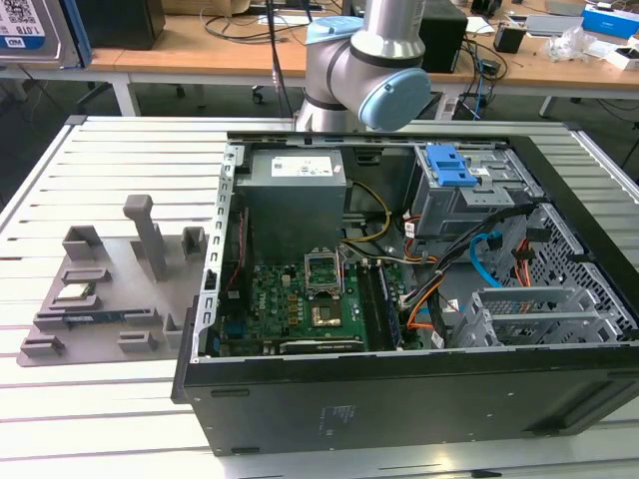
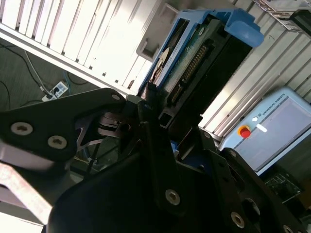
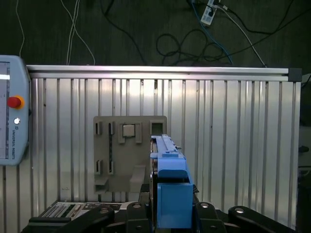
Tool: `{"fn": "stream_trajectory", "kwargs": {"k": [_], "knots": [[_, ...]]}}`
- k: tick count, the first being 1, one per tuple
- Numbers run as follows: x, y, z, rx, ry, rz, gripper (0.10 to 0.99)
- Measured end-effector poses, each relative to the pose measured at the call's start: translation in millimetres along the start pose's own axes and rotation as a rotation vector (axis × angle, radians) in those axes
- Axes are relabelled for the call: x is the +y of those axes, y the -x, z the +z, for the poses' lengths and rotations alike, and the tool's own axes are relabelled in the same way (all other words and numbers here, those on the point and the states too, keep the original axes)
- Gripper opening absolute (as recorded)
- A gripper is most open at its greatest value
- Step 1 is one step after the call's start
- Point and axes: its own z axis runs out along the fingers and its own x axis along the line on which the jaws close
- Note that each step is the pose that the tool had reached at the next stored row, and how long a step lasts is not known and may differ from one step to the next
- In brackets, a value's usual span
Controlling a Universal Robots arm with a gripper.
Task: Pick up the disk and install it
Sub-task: 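Pick up the disk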
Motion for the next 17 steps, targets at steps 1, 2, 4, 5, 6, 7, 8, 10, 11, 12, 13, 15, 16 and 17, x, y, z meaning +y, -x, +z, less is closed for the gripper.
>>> {"fn": "stream_trajectory", "kwargs": {"k": [1,2,4,5,6,7,8,10,11,12,13,15,16,17], "knots": [[0.0,0.0,-2.6,-0.0001,0.0,0.0,0.365],[-0.1,-0.1,-5.7,0.0,0.0,0.0,0.365],[-0.1,-0.1,-11.3,0.0,0.0,0.0,0.365],[-0.2,-0.1,-13.8,0.0,0.0,0.0,0.365],[-0.2,-0.2,-16.2,0.0,0.0,0.0,0.365],[-0.2,-0.2,-18.0,-0.0001,0.0,0.0,0.365],[-0.3,-0.2,-20.5,0.0,0.0,0.0,0.365],[-0.3,-0.3,-27.7,-0.0001,0.0,0.0,0.365],[-0.4,-0.3,-30.9,0.0,0.0,0.0,0.365],[-0.4,-0.4,-32.9,0.0,0.0,0.0,0.365],[-0.4,-0.4,-34.6,0.0,0.0,0.0,0.365],[-0.5,-0.4,-38.8,0.0,0.0,0.0,0.365],[-0.5,-0.5,-42.7,-0.0001,0.0,0.0,0.365],[-0.5,-0.5,-45.5,0.0,0.0,0.0,0.365]]}}
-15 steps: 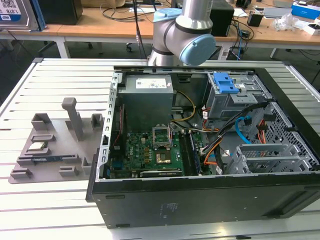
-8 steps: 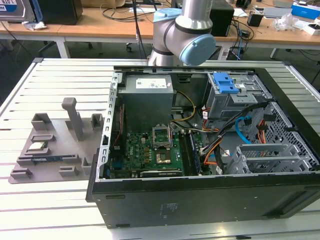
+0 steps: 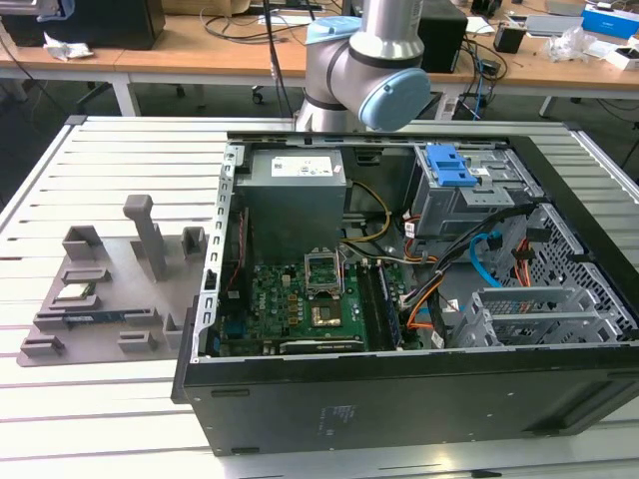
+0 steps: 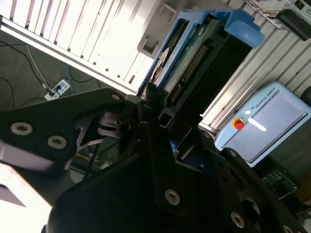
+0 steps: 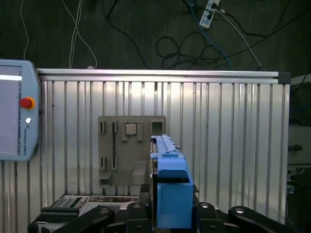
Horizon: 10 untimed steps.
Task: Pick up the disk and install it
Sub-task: 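Pick up the disk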
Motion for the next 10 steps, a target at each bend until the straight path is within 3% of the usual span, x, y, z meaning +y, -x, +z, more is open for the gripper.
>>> {"fn": "stream_trajectory", "kwargs": {"k": [3,9,10], "knots": [[-0.1,-0.1,-8.3,0.0,0.0,0.0,0.365],[-0.1,-0.1,-8.9,-0.0004,0.0,0.0,0.365],[0.0,-0.2,-8.9,-0.0139,0.0,0.0,0.365]]}}
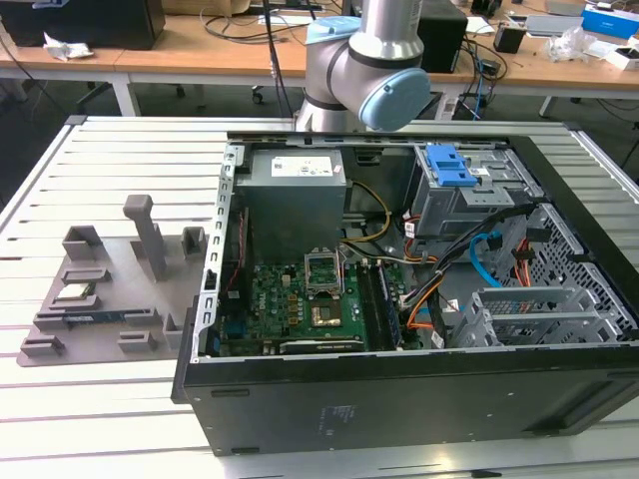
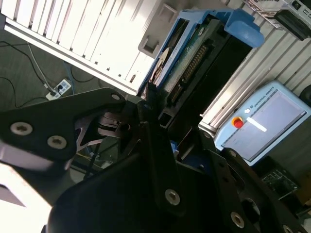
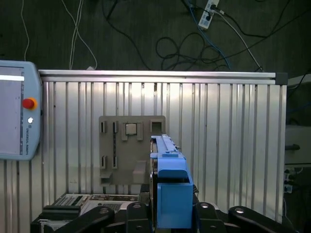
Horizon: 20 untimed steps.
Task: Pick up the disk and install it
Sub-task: 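Pick up the disk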
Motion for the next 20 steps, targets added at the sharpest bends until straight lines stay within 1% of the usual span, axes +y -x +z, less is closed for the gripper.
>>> {"fn": "stream_trajectory", "kwargs": {"k": [1,6,7,8,9,10,11,13,14,15,16,17,18,20], "knots": [[-0.1,-0.4,0.0,-0.0073,0.0,0.0,0.365],[-0.2,-0.8,0.0,-0.0087,0.0,0.0,0.365],[-1.6,-1.0,0.0,-0.0088,0.0,0.0,0.365],[-6.4,-0.9,0.1,-0.0087,0.0,0.0,0.365],[-9.5,-0.9,0.1,-0.0087,0.0,0.0,0.365],[-13.5,-1.0,0.1,-0.0086,0.0,0.0,0.365],[-22.4,-1.1,0.3,-0.0083,0.001,0.0,0.365],[-31.7,-1.3,0.3,-0.008,0.001,0.0,0.365],[-38.7,-1.4,0.5,-0.0079,0.001,0.0,0.365],[-43.9,-1.4,0.6,-0.0078,0.002,0.0,0.365],[-51.4,-1.5,0.6,-0.0072,0.003,0.0,0.365],[-63.2,-1.7,0.7,-0.0066,0.003,0.0,0.365],[-69.5,-1.8,0.8,-0.0066,0.004,0.0,0.365],[-78.5,-1.9,0.9,-0.0066,0.005,0.0,0.365]]}}
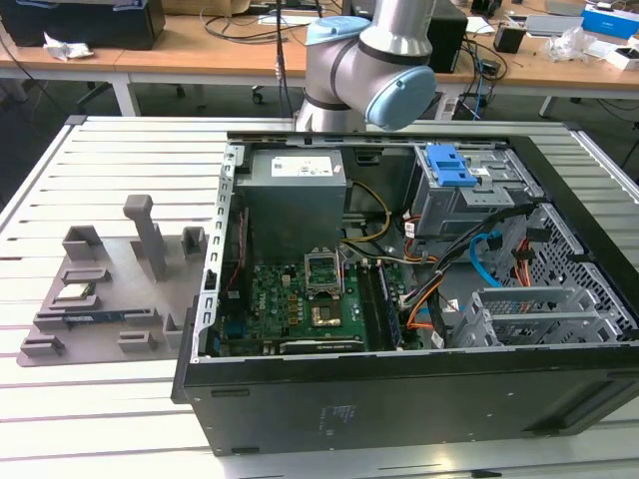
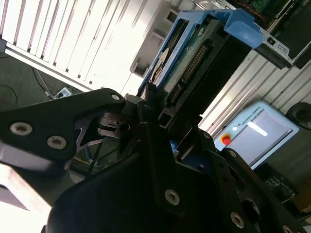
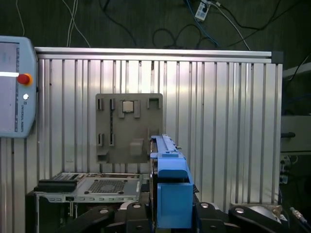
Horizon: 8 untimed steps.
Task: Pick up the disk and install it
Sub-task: 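Pick up the disk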
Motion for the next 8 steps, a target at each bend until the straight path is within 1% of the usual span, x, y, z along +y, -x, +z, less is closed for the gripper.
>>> {"fn": "stream_trajectory", "kwargs": {"k": [2,3,5,7,8], "knots": [[-8.7,-0.2,0.1,-0.0001,0.001,0.0,0.365],[-18.4,-0.3,0.1,0.0,0.002,0.0,0.365],[-24.9,-0.3,0.2,0.0,0.002,0.0,0.365],[-35.9,-0.5,0.2,0.0,0.003,0.0,0.365],[-38.8,-0.5,0.2,0.0,0.003,0.0,0.365]]}}
